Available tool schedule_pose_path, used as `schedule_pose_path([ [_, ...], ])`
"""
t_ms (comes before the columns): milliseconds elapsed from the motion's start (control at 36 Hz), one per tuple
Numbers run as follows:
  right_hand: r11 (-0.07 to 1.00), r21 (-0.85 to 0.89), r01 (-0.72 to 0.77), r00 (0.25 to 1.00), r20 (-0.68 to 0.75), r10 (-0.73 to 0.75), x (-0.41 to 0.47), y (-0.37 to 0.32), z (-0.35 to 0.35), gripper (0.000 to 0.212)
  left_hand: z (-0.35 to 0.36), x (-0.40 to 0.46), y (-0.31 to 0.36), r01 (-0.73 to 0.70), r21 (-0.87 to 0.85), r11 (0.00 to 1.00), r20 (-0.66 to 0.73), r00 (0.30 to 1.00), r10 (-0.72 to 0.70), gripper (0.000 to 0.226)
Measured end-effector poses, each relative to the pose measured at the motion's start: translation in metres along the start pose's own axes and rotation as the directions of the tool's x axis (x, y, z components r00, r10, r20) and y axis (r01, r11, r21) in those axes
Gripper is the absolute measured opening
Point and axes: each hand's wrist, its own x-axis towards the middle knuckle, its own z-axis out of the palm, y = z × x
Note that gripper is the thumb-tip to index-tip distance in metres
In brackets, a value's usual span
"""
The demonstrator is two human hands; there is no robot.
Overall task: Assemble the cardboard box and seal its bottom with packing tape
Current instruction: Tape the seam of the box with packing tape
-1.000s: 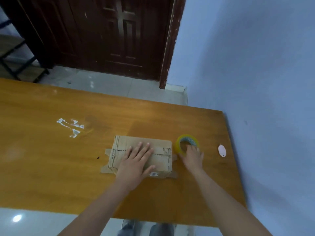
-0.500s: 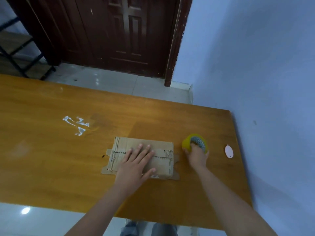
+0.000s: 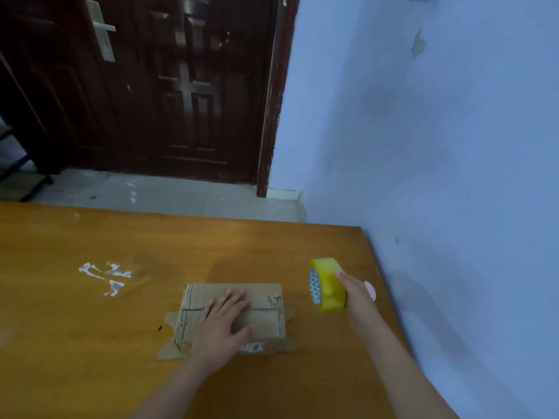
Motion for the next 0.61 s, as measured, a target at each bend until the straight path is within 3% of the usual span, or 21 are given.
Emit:
schedule_pose_path([
  [139, 0.995, 0.103, 0.000, 1.000, -0.029, 0.003, -0.017, -0.022, 0.016, 0.015, -0.014, 0.003, 0.008, 0.092, -0.181, 0.979, 0.011, 0.996, -0.092, 0.040],
  [250, 0.997, 0.073, -0.007, 0.997, 0.077, 0.001, -0.033, -0.038, 0.033, 0.025, -0.038, 0.006, 0.030, 0.129, -0.367, 0.921, -0.031, 0.988, -0.151, 0.038],
  [333, 1.000, 0.013, 0.011, 0.988, 0.153, -0.013, -0.044, -0.050, 0.045, 0.023, -0.065, 0.011, 0.059, -0.043, -0.516, 0.856, -0.150, 0.988, -0.041, 0.037],
  [389, 0.999, -0.025, 0.032, 0.981, 0.190, -0.027, -0.046, -0.055, 0.052, 0.038, -0.084, 0.012, 0.077, -0.172, -0.555, 0.814, -0.207, 0.976, 0.066, 0.045],
  [472, 0.993, -0.101, 0.065, 0.964, 0.263, -0.036, -0.053, -0.065, 0.062, 0.033, -0.106, 0.014, 0.097, -0.352, -0.396, 0.848, -0.229, 0.932, 0.280, 0.060],
  [528, 0.984, -0.153, 0.092, 0.958, 0.282, -0.046, -0.057, -0.071, 0.068, 0.033, -0.111, 0.017, 0.103, -0.447, -0.240, 0.862, -0.247, 0.887, 0.391, 0.054],
  [611, 0.970, -0.193, 0.147, 0.956, 0.278, -0.090, -0.059, -0.077, 0.076, 0.038, -0.111, 0.014, 0.108, -0.444, -0.140, 0.885, -0.366, 0.854, 0.371, 0.035],
])
